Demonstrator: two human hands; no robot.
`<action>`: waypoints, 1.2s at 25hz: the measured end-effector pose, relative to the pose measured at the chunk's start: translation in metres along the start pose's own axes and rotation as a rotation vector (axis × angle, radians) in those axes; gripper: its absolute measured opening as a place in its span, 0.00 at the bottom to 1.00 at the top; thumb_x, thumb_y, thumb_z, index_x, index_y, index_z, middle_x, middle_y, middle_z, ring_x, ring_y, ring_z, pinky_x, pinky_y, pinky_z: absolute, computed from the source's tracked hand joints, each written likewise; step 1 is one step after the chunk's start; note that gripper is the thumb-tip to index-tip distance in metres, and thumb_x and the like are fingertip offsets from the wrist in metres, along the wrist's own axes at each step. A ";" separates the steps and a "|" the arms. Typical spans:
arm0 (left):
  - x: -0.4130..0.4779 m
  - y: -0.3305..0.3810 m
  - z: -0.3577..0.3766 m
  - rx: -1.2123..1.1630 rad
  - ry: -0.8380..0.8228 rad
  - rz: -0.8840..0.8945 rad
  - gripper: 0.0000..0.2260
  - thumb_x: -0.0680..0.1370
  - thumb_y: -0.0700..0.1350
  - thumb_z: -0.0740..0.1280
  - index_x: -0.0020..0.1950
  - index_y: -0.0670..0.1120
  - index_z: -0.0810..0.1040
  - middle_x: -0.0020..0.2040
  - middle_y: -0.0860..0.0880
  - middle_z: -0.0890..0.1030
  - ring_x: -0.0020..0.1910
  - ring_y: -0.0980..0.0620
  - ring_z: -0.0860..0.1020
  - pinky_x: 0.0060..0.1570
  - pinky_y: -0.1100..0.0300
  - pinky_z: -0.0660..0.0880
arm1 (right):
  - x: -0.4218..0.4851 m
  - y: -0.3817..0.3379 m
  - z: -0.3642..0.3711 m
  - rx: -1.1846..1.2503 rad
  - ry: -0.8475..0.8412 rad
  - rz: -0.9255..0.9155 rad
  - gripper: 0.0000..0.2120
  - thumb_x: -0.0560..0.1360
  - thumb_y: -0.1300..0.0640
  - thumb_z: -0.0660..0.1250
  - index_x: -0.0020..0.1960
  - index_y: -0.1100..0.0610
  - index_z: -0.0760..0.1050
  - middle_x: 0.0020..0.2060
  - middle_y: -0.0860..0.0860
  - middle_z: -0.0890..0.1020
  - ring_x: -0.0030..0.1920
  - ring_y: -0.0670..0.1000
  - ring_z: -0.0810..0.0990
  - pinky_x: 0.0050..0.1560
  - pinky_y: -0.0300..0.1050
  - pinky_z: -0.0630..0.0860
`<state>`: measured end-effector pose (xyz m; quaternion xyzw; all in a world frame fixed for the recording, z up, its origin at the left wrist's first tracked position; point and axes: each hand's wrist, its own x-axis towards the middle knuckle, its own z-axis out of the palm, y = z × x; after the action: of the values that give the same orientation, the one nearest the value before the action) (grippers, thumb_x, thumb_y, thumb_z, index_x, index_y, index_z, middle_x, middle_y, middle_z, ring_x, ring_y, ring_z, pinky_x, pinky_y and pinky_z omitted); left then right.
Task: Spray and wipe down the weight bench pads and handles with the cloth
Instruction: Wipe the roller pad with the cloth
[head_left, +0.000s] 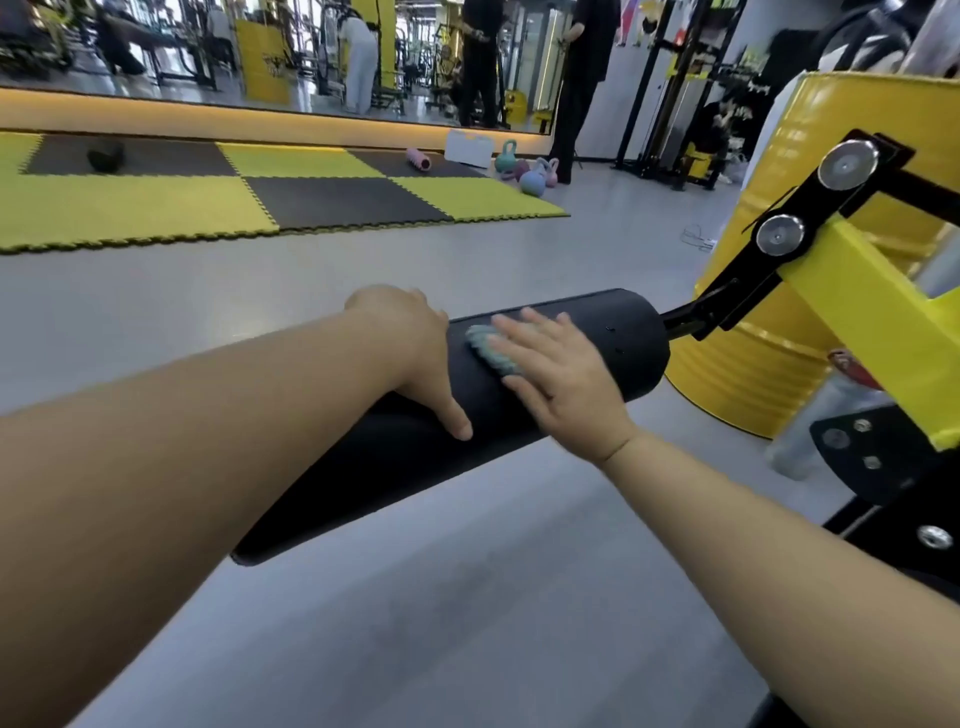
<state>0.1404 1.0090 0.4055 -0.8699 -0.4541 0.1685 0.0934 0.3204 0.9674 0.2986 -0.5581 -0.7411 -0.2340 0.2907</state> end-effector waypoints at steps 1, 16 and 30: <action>0.001 0.002 0.002 0.009 0.007 0.010 0.49 0.57 0.77 0.65 0.70 0.49 0.63 0.61 0.48 0.70 0.54 0.48 0.73 0.45 0.56 0.70 | -0.009 0.022 -0.001 -0.034 0.011 0.076 0.19 0.79 0.50 0.56 0.66 0.54 0.73 0.66 0.52 0.74 0.68 0.58 0.69 0.69 0.55 0.57; 0.002 0.016 0.003 0.095 0.065 0.021 0.47 0.59 0.76 0.64 0.69 0.49 0.63 0.59 0.49 0.71 0.49 0.48 0.73 0.39 0.59 0.70 | -0.017 0.084 -0.004 0.091 0.212 0.843 0.20 0.80 0.48 0.52 0.66 0.54 0.72 0.67 0.54 0.72 0.68 0.59 0.67 0.65 0.52 0.64; -0.029 -0.085 0.041 -0.546 0.291 -0.026 0.16 0.80 0.51 0.57 0.65 0.50 0.74 0.63 0.49 0.75 0.60 0.47 0.73 0.57 0.56 0.67 | 0.012 -0.030 -0.004 0.083 0.036 0.569 0.22 0.79 0.47 0.54 0.66 0.58 0.73 0.70 0.54 0.69 0.73 0.59 0.59 0.72 0.60 0.48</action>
<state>0.0454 1.0342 0.4004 -0.8720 -0.4753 -0.0873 -0.0774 0.2895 0.9647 0.3088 -0.7270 -0.5582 -0.1223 0.3806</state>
